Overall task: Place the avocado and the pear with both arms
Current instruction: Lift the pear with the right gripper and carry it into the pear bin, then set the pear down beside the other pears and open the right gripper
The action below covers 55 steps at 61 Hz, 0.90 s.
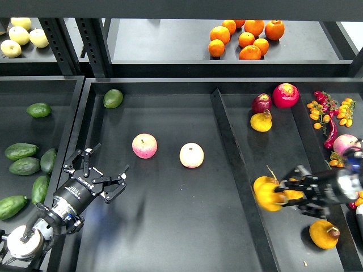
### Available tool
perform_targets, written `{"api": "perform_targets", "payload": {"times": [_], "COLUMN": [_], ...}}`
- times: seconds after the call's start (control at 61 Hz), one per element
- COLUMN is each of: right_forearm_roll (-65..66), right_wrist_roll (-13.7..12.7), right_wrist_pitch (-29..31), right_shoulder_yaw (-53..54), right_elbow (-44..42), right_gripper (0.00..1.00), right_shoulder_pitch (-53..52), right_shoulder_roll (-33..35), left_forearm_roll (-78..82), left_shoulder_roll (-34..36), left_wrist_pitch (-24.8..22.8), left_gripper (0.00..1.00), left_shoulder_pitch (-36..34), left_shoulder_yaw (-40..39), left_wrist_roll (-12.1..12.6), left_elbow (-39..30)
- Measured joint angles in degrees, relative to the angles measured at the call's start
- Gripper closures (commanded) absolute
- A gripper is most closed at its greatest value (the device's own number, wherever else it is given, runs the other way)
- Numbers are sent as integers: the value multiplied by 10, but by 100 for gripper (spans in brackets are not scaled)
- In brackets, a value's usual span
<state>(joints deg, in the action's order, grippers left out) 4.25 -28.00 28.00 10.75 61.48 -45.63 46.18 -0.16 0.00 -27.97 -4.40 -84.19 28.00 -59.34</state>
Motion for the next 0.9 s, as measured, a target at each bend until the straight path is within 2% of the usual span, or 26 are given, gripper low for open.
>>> {"api": "perform_targets", "payload": {"times": [0.098,0.344,0.704,0.901], "right_forearm_roll": [2,6,37,42], "right_wrist_roll": [0,0,0,0], "right_wrist_pitch": [0,0,0,0], "right_shoulder_yaw": [-18,-23,-15,-4], "right_elbow": [-5,-33,-101,-144], "right_gripper": [80,78,77,73], "right_shoulder_pitch": [13,49,90,98], "right_shoulder_roll": [22,19,-35,-68], "left_forearm_roll": [0,1,1,1], "left_shoulder_roll": [0,0,0,0], "left_wrist_pitch": [0,0,0,0], "left_gripper": [1,1,1,1], "left_shoulder_pitch": [0,0,0,0], "left_shoulder_yaw": [4,7,10,11], "left_wrist_roll": [0,0,0,0], "left_elbow": [2,2,2,3]}}
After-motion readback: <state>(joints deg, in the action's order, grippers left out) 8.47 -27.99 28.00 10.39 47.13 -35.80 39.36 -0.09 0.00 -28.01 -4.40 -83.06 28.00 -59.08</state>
